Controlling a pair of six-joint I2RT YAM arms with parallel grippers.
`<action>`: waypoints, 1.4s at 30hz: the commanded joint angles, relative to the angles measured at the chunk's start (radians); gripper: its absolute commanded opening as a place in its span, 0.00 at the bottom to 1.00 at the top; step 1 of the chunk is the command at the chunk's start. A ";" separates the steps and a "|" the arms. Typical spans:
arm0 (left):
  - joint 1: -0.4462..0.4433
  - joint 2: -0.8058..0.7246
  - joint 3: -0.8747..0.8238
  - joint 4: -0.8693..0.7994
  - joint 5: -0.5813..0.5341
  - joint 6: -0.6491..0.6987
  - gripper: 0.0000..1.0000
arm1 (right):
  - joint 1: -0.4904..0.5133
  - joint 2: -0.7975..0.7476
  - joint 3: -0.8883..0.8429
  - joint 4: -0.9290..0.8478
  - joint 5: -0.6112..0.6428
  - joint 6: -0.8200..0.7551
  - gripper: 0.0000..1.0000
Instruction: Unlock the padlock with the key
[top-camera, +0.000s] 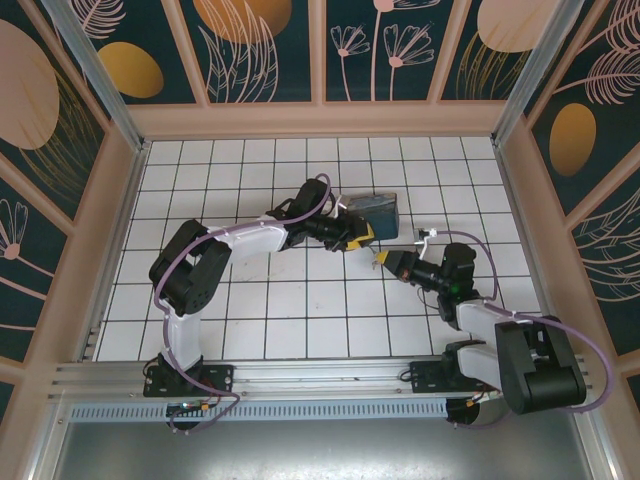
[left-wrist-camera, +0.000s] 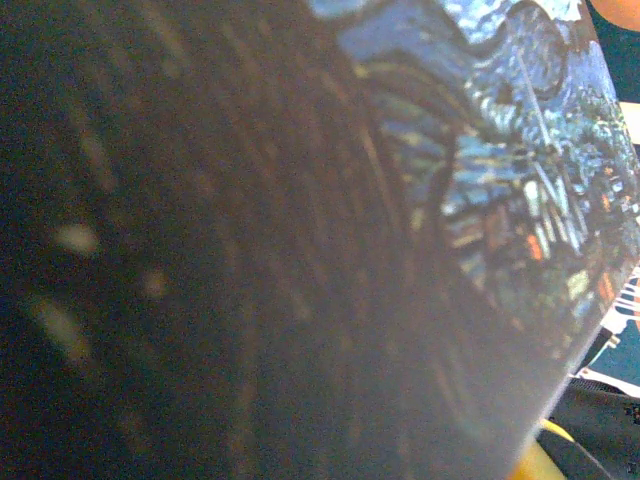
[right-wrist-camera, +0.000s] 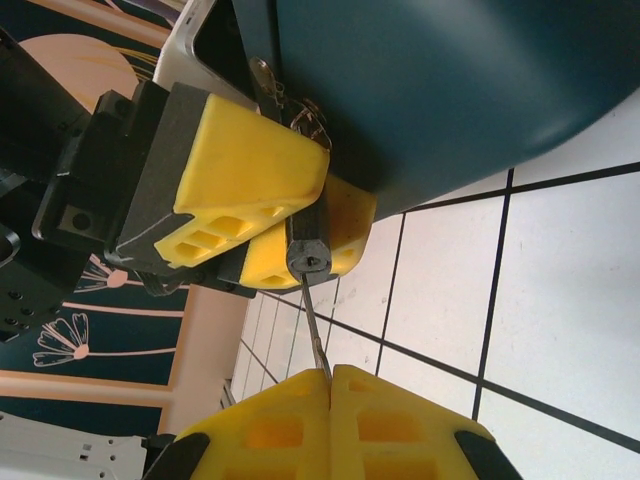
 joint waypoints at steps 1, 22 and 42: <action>0.006 -0.030 -0.001 0.054 0.015 -0.009 0.00 | 0.006 0.020 0.039 0.025 -0.003 -0.014 0.00; 0.006 -0.041 -0.034 0.106 -0.005 -0.052 0.00 | 0.023 0.123 0.036 0.261 0.011 0.172 0.00; 0.007 -0.043 -0.085 0.128 -0.064 -0.090 0.00 | 0.067 0.059 -0.030 0.173 0.174 0.256 0.00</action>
